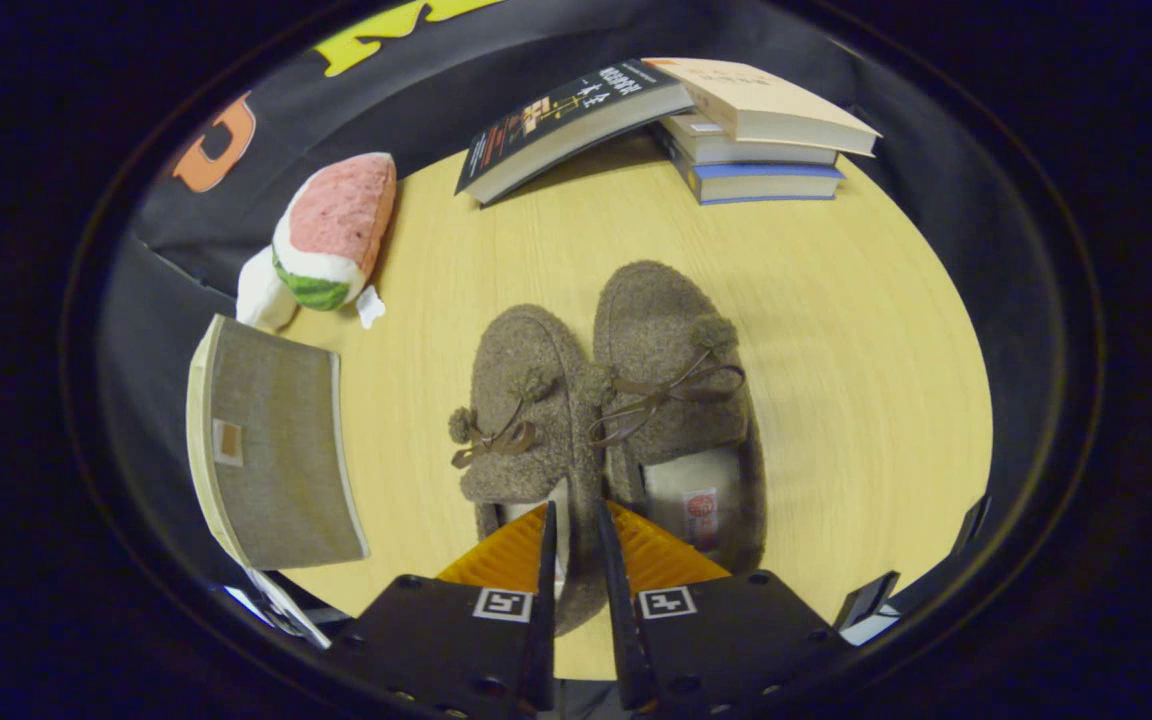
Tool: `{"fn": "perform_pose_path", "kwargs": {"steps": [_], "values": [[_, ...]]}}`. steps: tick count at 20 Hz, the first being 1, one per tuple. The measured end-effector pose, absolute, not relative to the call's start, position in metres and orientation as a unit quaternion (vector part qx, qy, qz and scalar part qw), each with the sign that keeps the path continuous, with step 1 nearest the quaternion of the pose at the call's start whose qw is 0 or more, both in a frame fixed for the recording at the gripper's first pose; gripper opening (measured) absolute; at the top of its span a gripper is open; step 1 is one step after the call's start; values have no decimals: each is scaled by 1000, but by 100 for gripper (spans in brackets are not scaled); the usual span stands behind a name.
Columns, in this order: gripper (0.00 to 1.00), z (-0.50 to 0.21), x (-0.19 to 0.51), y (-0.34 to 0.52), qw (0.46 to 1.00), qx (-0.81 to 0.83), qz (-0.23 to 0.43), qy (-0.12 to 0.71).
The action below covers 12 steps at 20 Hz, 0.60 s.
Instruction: Open the storage box then place both shoes into the box .Put the left shoe in first, then the right shoe, with the right side of both shoes facing outward in a uniform manner.
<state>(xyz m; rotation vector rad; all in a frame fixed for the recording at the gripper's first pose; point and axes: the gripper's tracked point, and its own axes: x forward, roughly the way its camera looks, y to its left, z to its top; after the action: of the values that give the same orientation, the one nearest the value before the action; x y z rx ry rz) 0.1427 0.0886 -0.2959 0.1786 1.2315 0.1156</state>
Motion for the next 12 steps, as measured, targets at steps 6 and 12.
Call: {"fn": "perform_pose_path", "kwargs": {"steps": [6,12], "values": [[27,-315,154,87,804,48,42,592],[0,-315,149,93,799,56,58,596]]}}
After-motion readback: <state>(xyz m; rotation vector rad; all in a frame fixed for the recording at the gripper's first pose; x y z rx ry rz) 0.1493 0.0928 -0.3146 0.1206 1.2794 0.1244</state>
